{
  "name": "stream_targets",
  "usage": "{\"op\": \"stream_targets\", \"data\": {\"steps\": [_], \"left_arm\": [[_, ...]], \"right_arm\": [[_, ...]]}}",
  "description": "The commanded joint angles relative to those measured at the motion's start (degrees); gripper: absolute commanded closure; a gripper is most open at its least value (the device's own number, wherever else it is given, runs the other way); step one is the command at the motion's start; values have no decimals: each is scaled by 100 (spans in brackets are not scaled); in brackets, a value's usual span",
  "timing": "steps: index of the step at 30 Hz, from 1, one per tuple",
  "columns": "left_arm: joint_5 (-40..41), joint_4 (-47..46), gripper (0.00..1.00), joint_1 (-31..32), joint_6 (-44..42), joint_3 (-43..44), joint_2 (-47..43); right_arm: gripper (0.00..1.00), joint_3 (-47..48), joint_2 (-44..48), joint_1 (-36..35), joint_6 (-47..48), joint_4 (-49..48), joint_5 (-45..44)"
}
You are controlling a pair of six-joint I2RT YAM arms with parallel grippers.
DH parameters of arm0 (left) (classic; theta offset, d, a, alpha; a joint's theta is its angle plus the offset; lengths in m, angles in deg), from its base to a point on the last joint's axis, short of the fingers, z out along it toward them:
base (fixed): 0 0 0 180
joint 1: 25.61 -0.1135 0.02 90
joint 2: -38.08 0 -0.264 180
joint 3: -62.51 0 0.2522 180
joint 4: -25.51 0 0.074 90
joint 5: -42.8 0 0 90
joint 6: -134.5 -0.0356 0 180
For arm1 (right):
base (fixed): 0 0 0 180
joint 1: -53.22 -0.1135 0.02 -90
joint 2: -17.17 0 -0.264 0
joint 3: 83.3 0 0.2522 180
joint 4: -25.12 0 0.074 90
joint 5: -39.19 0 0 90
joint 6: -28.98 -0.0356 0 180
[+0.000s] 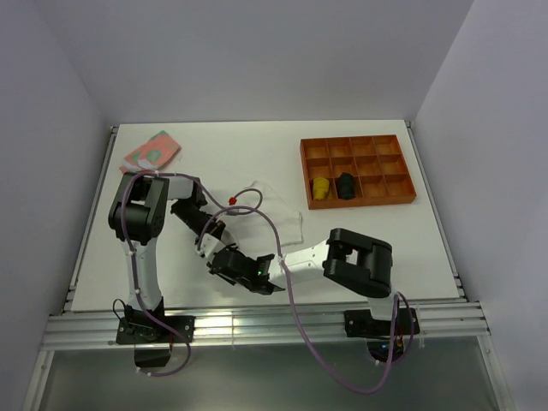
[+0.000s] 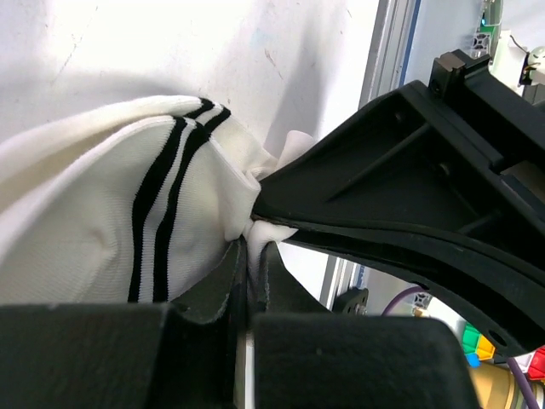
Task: Roll the socks
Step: Roll the sock at the center of the board.
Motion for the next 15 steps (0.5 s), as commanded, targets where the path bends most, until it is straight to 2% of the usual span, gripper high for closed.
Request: {"op": "stream_targets", "data": {"steps": [1,4,5,7,9,15], "left_arm": [[-169,123,98,6,-246,135,0],[-327,-131,88,-46,-97,65,-315],[-362,-236,82,-73,95,38,-430],[-502,-693,79,-160,351,-50,-824],[-678,-1096,71,-248,676,-94,-1063],[-1074,-2108,63,-767,1774,-304,-1916]], "right_arm": [[80,114,-218,-36,-55,70,-99],[87,17,-113,-36,-196,105,32],[87,-9,-77,-1,-266,131,68],[88,-71,28,34,-336,228,173],[89,-106,90,130,-407,307,323],[90,-1,125,280,-468,614,674]]}}
